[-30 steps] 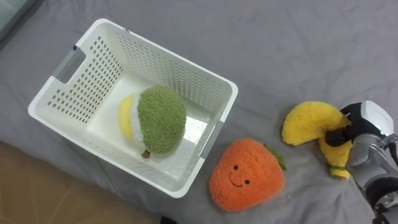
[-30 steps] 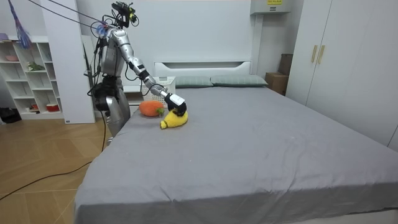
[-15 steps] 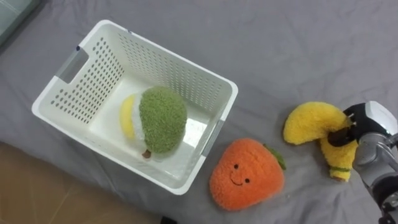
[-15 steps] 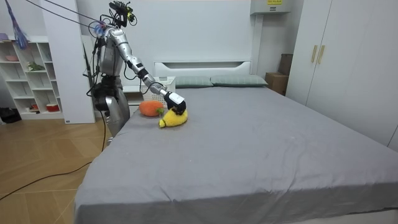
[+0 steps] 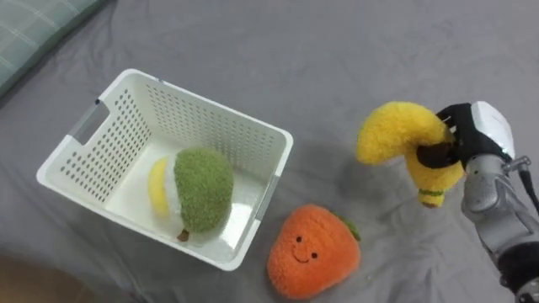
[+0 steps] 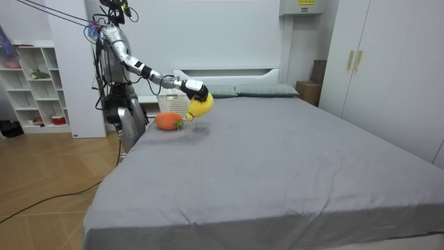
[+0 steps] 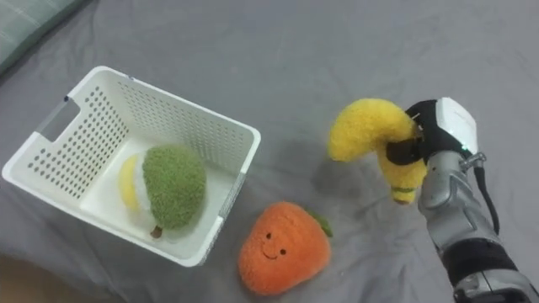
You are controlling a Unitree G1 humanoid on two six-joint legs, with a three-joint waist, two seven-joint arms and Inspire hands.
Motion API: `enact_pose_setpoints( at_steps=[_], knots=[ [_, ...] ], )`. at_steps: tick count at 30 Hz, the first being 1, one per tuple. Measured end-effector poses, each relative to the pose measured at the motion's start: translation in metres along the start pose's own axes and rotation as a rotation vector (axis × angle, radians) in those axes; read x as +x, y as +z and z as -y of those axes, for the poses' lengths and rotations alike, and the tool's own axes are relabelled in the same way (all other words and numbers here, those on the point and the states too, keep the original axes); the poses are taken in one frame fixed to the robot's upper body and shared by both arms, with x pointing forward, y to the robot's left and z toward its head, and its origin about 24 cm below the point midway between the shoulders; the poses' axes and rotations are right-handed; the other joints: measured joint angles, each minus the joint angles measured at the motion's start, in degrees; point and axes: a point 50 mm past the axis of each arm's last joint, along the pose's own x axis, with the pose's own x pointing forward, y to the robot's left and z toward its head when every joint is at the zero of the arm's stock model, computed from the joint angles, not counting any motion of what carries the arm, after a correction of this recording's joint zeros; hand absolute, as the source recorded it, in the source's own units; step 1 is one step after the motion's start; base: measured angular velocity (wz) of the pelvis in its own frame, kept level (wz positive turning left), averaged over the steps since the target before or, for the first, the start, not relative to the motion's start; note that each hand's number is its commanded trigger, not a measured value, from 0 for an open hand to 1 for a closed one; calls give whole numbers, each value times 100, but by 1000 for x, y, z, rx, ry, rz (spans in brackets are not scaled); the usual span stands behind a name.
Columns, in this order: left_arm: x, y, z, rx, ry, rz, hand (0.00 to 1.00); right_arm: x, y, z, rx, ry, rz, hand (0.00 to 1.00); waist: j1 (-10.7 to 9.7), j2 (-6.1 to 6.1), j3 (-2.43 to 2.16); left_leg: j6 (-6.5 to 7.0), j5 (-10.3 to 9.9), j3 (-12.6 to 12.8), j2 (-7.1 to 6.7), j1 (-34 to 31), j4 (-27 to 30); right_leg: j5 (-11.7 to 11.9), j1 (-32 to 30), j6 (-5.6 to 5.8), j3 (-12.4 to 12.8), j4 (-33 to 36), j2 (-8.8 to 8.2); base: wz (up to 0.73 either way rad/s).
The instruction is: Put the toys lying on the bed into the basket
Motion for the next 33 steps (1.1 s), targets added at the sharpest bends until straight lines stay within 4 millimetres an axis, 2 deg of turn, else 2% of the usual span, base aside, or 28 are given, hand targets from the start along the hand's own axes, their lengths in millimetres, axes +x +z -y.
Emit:
enact_pose_setpoints(
  at_steps=[3, 9, 11, 16, 19, 24, 33],
  knots=[
    [-1, -4, -2, -33, 11, 1, 0, -3, 10, 4, 36, -27, 48, 100, -24, 14, -22, 2, 0, 55, -1, 70, -5, 8, 52, 14, 42, -4, 3, -10],
    [-3, -16, 7, -60, 23, -30, 0, -8, 29, 2, 105, -39, 116, 100, -30, 123, -28, 18, -16, 66, -9, 389, -77, 1, 356, 44, 153, -80, 27, -1],
    [-3, -19, 8, -60, 27, -37, 0, -9, 32, 0, 143, -33, 116, 100, -5, 125, -28, 17, -16, 67, -5, 464, -98, 1, 415, 44, 166, -88, 37, 0],
    [-3, -21, 12, -75, 35, -46, 0, -12, 40, -8, 177, -15, 135, 100, -8, 135, -21, 16, -18, 68, -5, 552, -121, 0, 504, 46, 173, -103, 41, 0],
    [-3, -21, 15, -83, 32, -46, 0, -17, 53, -7, 197, -17, 192, 100, -9, 150, -18, 16, -18, 62, -7, 557, -127, 0, 505, 46, 171, -98, 40, 0],
    [-3, -21, 20, -75, 19, -40, 0, -26, 76, 3, 239, -34, 308, 100, 13, 236, 31, 14, -29, 57, -4, 669, -168, -4, 591, 52, 139, -101, 43, 0],
    [-4, -23, 22, -75, 16, -58, 0, -34, 85, 2, 258, -2, 354, 100, 33, 248, 34, 14, -35, 30, -7, 670, -164, -5, 602, 54, 99, -101, 38, 1]
  ],
)
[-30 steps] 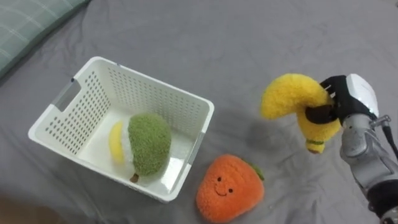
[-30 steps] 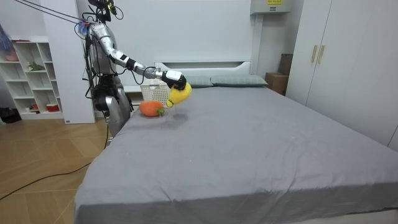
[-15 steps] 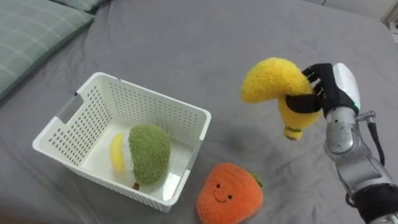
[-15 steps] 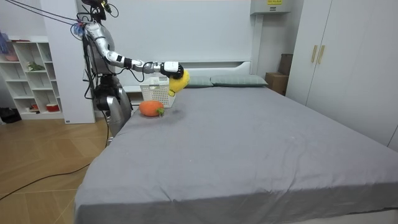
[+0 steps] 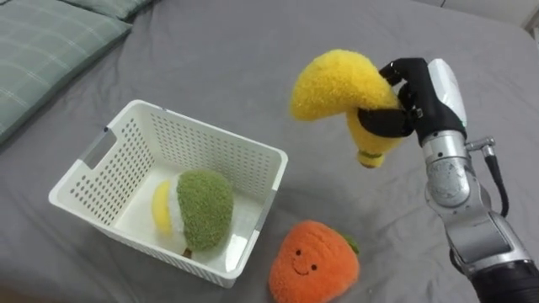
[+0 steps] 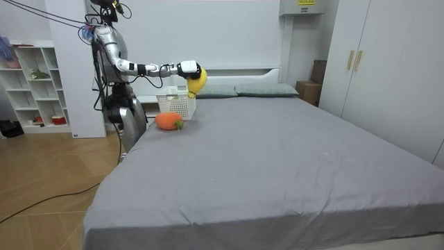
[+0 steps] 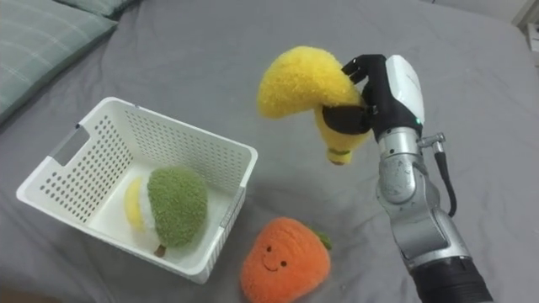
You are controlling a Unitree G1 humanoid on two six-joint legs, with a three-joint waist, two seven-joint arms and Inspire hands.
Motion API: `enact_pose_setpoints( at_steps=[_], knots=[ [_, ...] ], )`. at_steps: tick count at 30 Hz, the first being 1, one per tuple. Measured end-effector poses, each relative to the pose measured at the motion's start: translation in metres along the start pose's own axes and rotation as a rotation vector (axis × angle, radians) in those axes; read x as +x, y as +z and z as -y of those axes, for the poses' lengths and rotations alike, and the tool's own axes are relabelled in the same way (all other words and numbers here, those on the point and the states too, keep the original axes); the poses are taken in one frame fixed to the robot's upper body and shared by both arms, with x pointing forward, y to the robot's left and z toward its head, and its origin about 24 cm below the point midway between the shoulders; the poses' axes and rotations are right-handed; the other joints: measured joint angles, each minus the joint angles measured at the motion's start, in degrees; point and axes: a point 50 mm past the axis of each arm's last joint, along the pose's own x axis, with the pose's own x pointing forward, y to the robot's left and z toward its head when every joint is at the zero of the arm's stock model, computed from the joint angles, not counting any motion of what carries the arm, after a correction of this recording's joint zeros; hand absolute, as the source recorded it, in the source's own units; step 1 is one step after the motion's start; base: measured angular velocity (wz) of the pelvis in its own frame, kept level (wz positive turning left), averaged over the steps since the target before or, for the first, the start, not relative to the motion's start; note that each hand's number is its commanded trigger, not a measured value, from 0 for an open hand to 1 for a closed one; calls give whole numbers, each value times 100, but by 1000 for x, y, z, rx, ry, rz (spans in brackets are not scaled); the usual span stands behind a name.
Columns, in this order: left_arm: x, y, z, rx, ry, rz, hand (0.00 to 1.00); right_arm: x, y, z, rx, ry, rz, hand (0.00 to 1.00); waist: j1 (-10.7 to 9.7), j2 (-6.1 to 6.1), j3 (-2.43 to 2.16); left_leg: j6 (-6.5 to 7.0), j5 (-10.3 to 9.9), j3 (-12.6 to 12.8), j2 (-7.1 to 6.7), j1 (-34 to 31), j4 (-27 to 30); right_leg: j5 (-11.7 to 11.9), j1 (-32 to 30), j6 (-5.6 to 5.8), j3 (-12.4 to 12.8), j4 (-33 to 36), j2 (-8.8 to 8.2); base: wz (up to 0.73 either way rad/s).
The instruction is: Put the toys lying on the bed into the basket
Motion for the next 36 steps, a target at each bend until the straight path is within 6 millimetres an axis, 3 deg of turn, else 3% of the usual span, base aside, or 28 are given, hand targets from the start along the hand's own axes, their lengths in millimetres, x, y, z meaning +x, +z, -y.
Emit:
enact_pose_setpoints(
  at_steps=[4, 8, 17, 22, 30, 36],
  knots=[
    [0, 0, 0, 3, -2, -2, 0, 1, 6, 1, -32, 9, 30, 100, 9, -4, -3, 0, 0, 5, 1, 2, 0, 0, -6, 0, 17, 3, 3, 0],
    [0, 0, 0, 9, -3, 3, 0, 1, 25, 1, -9, 5, 101, 100, 9, -7, -6, 0, 0, -1, 2, 9, 2, 0, -1, 0, 68, 4, 6, 0],
    [0, 3, 5, 36, -10, 21, 0, -2, 51, -5, 33, 38, 186, 100, 199, -16, -13, 1, -1, 0, 0, 42, 0, 0, 37, 0, 62, 14, 5, 0],
    [0, 9, 7, 66, -18, 44, 0, -3, 55, -11, 39, 70, 188, 100, 333, -54, -22, 2, -2, -1, -3, 29, -3, -3, 55, 4, 50, 4, 3, 0],
    [0, 15, 8, 91, -14, 69, 0, -13, 68, -49, -5, 268, 205, 100, 476, -147, -26, -1, -8, -48, -5, 23, -5, -12, 53, 11, -2, -19, 6, 2],
    [0, 15, 6, 91, 0, 70, 0, -16, 74, -58, 21, 326, 207, 100, 639, -203, -16, 0, -8, -103, -7, -22, -2, -13, 18, 13, -44, -6, -1, 3]
  ],
)
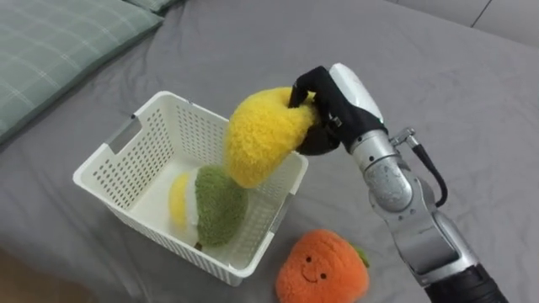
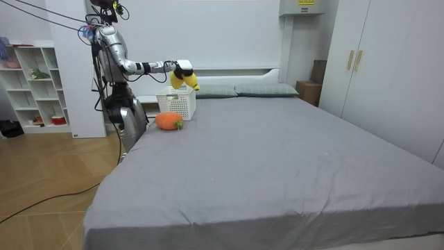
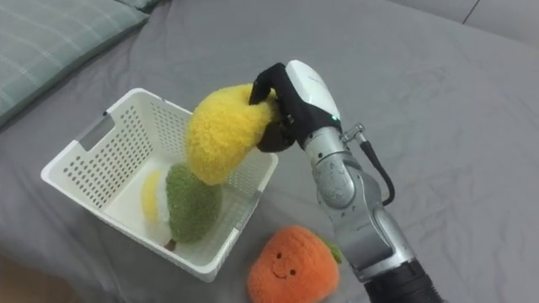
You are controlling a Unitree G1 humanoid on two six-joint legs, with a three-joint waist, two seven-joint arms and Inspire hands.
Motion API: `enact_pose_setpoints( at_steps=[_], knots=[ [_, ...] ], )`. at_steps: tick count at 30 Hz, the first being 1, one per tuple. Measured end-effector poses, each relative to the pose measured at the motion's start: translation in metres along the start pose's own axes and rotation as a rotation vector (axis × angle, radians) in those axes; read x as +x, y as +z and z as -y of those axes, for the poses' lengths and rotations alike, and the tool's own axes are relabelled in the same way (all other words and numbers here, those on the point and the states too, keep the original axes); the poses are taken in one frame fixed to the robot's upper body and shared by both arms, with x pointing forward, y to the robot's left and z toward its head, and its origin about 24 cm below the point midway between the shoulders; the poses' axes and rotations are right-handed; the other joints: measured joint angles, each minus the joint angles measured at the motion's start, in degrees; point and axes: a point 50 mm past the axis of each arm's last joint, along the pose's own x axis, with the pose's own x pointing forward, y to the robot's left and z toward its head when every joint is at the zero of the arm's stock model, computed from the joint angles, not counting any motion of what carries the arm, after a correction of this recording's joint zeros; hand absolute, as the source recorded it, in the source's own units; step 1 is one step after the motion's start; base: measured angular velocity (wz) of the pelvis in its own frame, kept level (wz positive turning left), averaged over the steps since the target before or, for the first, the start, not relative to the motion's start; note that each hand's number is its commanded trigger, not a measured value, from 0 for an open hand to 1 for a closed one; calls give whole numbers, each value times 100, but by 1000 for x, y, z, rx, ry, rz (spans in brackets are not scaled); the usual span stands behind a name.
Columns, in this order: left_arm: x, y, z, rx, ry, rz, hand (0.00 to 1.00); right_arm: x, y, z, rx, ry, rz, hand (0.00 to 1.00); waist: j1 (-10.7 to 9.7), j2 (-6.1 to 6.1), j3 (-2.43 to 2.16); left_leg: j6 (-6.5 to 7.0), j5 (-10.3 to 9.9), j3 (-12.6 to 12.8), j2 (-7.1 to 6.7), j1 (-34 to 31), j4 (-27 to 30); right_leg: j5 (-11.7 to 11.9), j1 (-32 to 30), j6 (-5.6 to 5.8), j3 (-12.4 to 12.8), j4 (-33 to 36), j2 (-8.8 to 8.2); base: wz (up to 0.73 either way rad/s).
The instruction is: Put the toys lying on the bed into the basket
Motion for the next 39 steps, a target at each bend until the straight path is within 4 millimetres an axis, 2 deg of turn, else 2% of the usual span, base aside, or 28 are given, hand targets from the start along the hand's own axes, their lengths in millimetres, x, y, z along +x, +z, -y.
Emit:
enact_pose_setpoints(
  at_steps=[7, 10, 12, 17, 18, 19, 22, 27, 39],
  knots=[
    [0, 1, 2, 5, 2, 3, 0, 0, 8, -17, 12, 88, 17, 100, 119, 8, 8, -4, -3, -54, 0, -23, -24, 0, 12, 0, -12, -8, 7, 2],
    [0, 1, 3, 7, 0, 2, 0, 0, 13, -24, 15, 116, 33, 100, 137, 50, 47, -4, -3, -68, -3, -32, -23, 0, 14, 0, -19, -10, 8, 2],
    [0, 1, 3, 6, 0, 3, 0, 0, 14, -27, 15, 131, 38, 100, 163, 50, 56, -4, -4, -77, -3, -54, -25, 0, 1, 0, -25, -13, 8, 0],
    [0, 2, 3, 10, 1, 5, 0, -1, 17, -35, 5, 171, 51, 100, 161, 32, 50, -6, -4, -87, -5, -104, -24, 3, -22, -4, -28, -82, 20, 0],
    [0, 2, 3, 10, 1, 5, 0, -1, 17, -36, 0, 177, 49, 93, 167, 36, 53, -7, -5, -92, -2, -102, -24, 3, -20, -3, -28, -86, 25, 3],
    [0, 2, 3, 10, 1, 5, 0, -1, 17, -37, -2, 179, 47, 78, 172, 34, 52, -9, -6, -94, -1, -103, -25, 3, -20, -3, -29, -89, 27, 0],
    [0, 3, 4, 10, 0, 7, 0, -1, 13, -38, -13, 184, 28, 1, 247, 23, 49, -13, -9, -90, 1, -101, -32, 3, -23, -3, -27, -96, 30, 0],
    [0, 4, 4, 9, 0, 10, 0, 0, 12, -41, -18, 189, 19, 0, 317, 13, 73, -15, -11, -103, 1, -104, -37, 3, -26, -3, -36, -101, 30, 0],
    [1, 5, 5, 6, -3, 12, 0, 0, 12, -41, -24, 183, 20, 0, 425, 8, 70, -16, -15, -111, 0, -103, -27, 3, -13, -3, -39, -100, 30, 0]
  ],
)
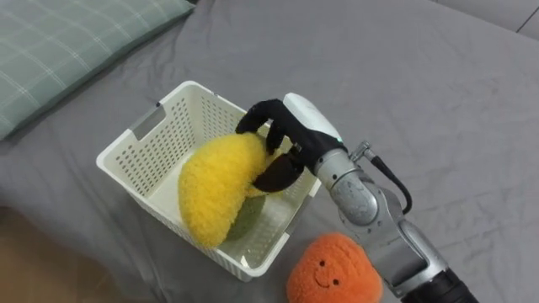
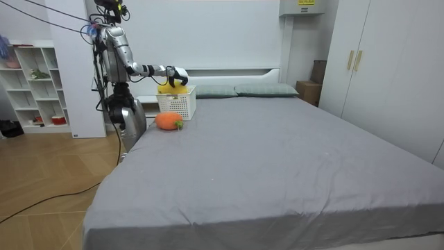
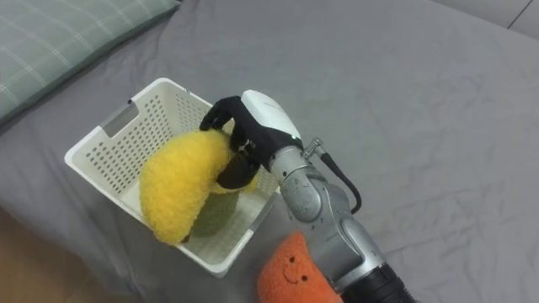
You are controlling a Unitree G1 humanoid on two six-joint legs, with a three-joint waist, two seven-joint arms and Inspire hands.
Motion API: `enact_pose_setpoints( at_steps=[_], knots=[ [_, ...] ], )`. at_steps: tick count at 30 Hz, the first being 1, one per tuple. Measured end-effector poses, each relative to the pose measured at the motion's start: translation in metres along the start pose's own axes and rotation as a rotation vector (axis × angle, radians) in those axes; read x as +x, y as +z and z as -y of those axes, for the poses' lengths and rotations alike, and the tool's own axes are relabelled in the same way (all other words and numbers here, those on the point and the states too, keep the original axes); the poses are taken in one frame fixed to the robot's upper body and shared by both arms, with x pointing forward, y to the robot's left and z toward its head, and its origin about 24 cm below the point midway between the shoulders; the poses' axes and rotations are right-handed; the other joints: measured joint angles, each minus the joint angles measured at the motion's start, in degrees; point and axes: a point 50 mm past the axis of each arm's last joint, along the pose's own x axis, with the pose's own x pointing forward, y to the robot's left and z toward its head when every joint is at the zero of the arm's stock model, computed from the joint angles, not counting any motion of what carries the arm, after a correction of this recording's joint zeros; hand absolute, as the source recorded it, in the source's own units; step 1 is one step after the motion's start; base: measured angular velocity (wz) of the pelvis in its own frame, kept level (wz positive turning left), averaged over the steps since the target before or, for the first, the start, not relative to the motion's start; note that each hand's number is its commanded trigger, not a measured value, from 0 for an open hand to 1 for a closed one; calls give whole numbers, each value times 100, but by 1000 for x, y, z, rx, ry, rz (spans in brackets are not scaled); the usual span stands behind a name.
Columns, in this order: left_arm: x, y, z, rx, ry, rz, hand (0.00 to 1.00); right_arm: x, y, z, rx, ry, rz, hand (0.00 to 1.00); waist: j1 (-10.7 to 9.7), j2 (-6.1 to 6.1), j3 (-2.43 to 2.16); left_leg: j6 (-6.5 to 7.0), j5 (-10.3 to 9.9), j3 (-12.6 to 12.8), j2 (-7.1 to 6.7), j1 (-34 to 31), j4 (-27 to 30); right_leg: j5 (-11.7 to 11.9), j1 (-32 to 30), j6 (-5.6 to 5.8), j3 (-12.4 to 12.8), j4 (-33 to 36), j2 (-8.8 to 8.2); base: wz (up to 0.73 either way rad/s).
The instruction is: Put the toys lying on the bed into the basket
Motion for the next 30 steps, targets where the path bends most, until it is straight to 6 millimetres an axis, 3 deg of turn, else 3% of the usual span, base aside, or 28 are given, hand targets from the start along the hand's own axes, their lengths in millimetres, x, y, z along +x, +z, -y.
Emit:
enact_pose_setpoints(
  at_steps=[19, 30],
  knots=[
    [0, -1, 0, -4, -17, -2, 0, 0, 0, 1, 12, -17, 3, 0, 4, 14, 10, 0, 0, 23, 0, 13, 15, 0, 17, 0, 10, 4, -3, 0],
    [0, -4, -3, -18, -5, -12, 0, -1, -6, 16, 94, -107, -10, 0, -165, 32, 22, 0, 0, -8, -3, 21, 28, 0, 19, 0, 11, 8, -6, 0]
  ],
)
